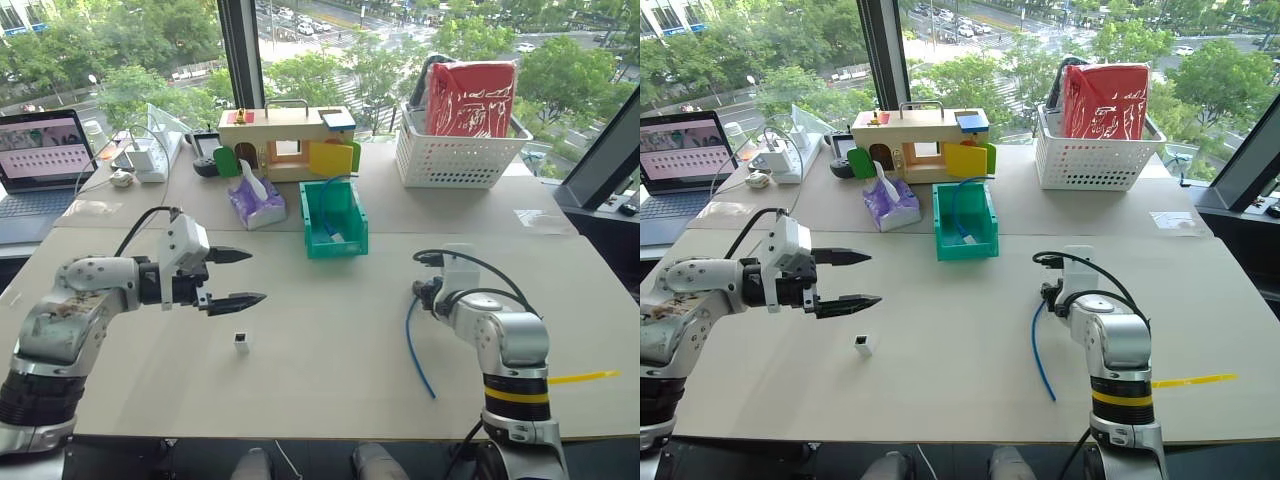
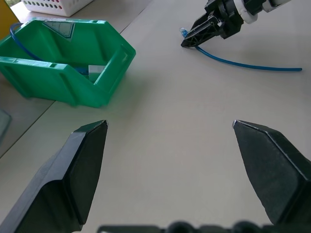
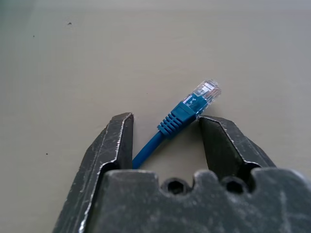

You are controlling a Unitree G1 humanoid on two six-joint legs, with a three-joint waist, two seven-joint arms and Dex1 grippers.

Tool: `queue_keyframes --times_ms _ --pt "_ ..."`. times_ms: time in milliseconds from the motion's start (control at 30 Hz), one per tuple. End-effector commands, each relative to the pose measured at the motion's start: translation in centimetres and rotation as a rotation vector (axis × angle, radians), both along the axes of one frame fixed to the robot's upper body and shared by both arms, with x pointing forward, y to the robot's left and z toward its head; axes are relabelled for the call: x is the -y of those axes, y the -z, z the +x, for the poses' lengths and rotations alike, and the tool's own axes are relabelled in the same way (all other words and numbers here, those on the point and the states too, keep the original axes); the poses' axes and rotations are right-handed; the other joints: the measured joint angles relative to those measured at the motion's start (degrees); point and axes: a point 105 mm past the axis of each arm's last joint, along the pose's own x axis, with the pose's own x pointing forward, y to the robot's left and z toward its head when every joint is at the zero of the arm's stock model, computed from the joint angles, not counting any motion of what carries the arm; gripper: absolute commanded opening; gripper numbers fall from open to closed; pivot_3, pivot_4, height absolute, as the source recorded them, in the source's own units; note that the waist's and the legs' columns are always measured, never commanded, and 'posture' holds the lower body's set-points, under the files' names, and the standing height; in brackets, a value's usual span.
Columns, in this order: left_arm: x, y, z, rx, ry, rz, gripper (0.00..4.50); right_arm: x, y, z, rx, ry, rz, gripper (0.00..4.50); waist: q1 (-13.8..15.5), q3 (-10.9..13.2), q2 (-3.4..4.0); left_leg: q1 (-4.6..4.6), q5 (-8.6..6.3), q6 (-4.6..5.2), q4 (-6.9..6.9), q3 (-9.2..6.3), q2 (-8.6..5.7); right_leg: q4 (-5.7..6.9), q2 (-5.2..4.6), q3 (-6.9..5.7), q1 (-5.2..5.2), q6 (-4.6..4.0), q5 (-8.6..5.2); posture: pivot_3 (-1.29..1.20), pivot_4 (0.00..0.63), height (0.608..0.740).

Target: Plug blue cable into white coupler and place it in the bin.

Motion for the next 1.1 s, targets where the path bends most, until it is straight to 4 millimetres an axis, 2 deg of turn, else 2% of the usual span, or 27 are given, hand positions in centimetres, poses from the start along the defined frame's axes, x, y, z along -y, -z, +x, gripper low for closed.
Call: queue_keyframes --times_ms 33,133,333,467,633,767,967,1100 --pt "0.2 -0.7 -0.3 0.020 0.001 -0.003 4.41 0.3 0.7 -0.3 -0.022 -0.028 0.013 0.98 0.04 0.00 0.00 0.00 0.00 0.00 0.00 0.00 0.00 0.00 0.00 0.00 0.00 0.00 0.00 0.00 0.150 0.724" --pt "0.3 -0.3 -0.3 0.014 -0.006 0.004 4.41 1.2 0.8 -0.6 -0.013 -0.085 -0.014 0.06 0.12 0.00 0.00 0.00 0.00 0.00 0.00 0.00 0.00 -0.01 0.00 0.00 0.00 0.01 0.00 0.00 0.150 0.724" --pt "0.4 0.0 -0.4 0.013 -0.007 0.013 4.41 -1.2 -0.2 -1.1 0.036 -0.413 -0.026 0.01 0.11 0.01 -0.02 -0.02 0.00 0.00 -0.01 0.00 0.00 -0.10 -0.01 -0.02 0.01 0.08 -0.05 0.00 0.150 0.724" --pt "0.4 0.0 -0.4 0.017 -0.008 0.011 4.41 -7.2 -2.1 -3.9 0.108 -0.927 -0.033 0.01 -0.43 0.04 -0.04 0.00 0.00 0.00 -0.02 -0.01 0.04 -0.07 0.04 -0.02 0.00 0.16 -0.10 0.00 0.150 0.724" --pt "0.3 0.3 -0.1 0.025 -0.015 0.021 4.41 -9.1 -1.4 -4.7 0.096 -1.286 -0.231 0.01 -0.70 0.06 -0.06 -0.02 0.00 0.00 0.00 -0.02 0.03 -0.09 0.02 -0.04 0.02 0.32 -0.20 0.00 0.150 0.724" --pt "0.2 0.4 -0.1 0.028 -0.018 0.024 4.41 -10.8 -1.7 -5.0 0.072 -1.469 -0.194 0.01 -0.88 0.12 -0.19 -0.02 0.00 0.00 0.00 -0.03 0.04 -0.11 0.03 -0.06 0.01 0.29 -0.18 0.00 0.150 0.724" --pt "0.2 0.4 -0.3 0.033 -0.025 0.024 4.41 -11.3 -0.7 -5.2 0.030 -1.639 -0.287 0.01 -0.84 0.13 -0.20 -0.06 -0.01 0.01 -0.02 -0.05 0.03 -0.14 0.02 -0.11 0.01 -0.03 -0.01 0.00 0.150 0.724" --pt "0.2 0.5 -0.4 0.033 -0.028 0.027 4.41 -10.6 0.0 -3.1 0.024 -1.624 -0.398 0.01 -1.02 0.14 -0.21 -0.04 -0.01 0.00 -0.01 -0.07 0.04 -0.10 0.02 -0.13 0.00 -0.02 -0.01 0.00 0.150 0.724"
